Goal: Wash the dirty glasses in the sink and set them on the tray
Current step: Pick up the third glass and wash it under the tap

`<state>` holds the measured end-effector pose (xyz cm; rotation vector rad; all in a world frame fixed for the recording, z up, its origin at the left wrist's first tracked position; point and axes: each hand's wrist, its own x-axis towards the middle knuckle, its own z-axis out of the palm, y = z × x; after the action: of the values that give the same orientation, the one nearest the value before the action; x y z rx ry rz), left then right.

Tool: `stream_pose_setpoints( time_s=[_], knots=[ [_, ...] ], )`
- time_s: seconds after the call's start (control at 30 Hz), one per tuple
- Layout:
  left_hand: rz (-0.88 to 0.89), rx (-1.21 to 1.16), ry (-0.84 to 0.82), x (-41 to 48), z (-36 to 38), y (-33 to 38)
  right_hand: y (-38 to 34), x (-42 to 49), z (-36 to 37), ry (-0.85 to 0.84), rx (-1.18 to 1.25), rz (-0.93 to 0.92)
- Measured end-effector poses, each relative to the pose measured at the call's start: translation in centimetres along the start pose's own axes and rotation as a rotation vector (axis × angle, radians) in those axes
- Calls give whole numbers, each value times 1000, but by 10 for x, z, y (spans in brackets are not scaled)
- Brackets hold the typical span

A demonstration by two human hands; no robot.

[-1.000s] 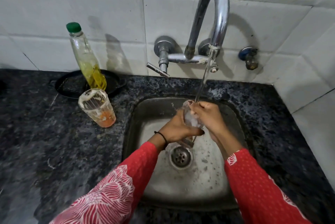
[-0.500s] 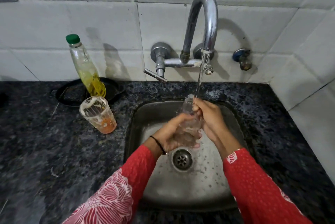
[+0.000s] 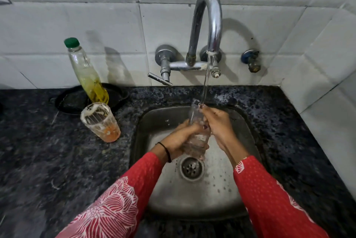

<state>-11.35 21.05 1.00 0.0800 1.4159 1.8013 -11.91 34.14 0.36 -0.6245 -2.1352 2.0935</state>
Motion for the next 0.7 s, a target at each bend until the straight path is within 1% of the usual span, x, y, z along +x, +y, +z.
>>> stream_pose_setpoints(
  time_s=[0.07, 0.1, 0.13, 0.17, 0.2, 0.27, 0.3, 0.33, 0.37, 0.43, 0.5, 0.53, 0.63, 0.7],
  knots=[
    [129, 455, 152, 11, -4, -5, 0, 0, 0, -71, -295, -92],
    [163, 617, 204, 16, -5, -8, -1, -1, 2, -88, -385, -128],
    [174, 646, 203, 19, -7, -12, 1, -1, 2, -81, -403, -143],
    [173, 525, 148, 18, -8, -12, 0, -2, 3, -60, -328, -124],
    [121, 314, 73, 15, -8, -10, 0, -3, 3, -35, -193, -77],
    [-39, -83, -45, 6, -9, -3, -1, -4, 4, -17, 61, 9],
    [-81, -152, -64, 6, -12, -3, 0, -3, 5, -24, 66, 10],
    [-75, -114, -51, 7, -12, -2, -1, -2, 5, -32, -8, -26],
    [-17, 2, 15, 10, -13, -4, -1, 0, 4, -35, -101, -64],
    [144, 267, 198, 17, -15, -6, -1, 4, 3, -47, -233, -147],
    [257, 342, 326, 23, -16, -12, -5, 3, 1, -82, -306, -200],
    [306, 339, 351, 25, -15, -15, -5, 1, 1, -110, -326, -206],
    [438, 356, 332, 36, -18, -31, -2, -8, -1, -160, -357, -142],
    [494, 359, 311, 44, -19, -36, 1, -15, 0, -118, -403, -171]
  ],
)
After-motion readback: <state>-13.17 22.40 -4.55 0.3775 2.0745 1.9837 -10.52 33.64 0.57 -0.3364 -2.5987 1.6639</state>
